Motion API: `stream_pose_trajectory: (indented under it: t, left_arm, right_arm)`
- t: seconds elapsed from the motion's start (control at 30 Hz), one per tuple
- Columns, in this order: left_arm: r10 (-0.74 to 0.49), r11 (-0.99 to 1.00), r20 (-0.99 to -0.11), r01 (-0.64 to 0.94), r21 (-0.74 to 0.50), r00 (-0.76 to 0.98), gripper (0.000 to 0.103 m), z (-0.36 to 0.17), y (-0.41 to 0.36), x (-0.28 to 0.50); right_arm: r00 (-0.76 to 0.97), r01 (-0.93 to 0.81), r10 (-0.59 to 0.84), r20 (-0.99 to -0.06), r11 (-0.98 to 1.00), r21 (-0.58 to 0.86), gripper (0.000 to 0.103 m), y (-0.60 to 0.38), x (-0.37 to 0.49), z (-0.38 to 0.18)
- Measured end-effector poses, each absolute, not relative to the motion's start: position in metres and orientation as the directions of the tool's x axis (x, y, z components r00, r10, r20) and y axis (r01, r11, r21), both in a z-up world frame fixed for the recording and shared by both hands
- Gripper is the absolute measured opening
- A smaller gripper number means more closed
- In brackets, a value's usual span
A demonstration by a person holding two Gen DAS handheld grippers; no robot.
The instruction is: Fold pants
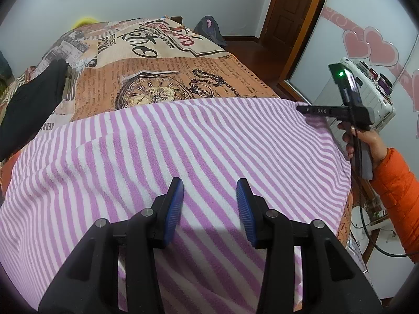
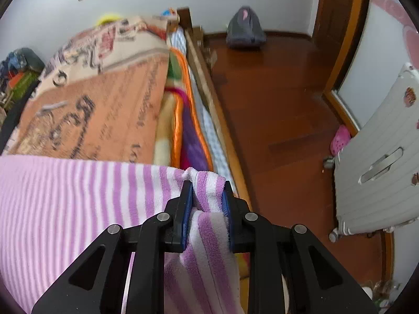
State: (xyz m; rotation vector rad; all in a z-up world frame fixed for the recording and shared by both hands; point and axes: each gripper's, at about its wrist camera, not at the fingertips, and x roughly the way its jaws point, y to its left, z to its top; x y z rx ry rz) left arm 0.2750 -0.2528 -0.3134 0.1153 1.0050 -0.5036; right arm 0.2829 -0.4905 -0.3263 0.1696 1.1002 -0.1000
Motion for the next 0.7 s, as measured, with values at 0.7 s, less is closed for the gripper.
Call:
stream_pose_trajectory:
  t: [0.7]
  left_arm:
    - [-0.377, 0.854, -0.839, 0.498, -0.151, 0.393, 0.042, -0.295, -0.282, 0.220]
  right_arm:
    - [0.554, 0.238, 0.039, -0.832, 0.950, 0.203, 0.037, -0.493, 0.125, -0.266]
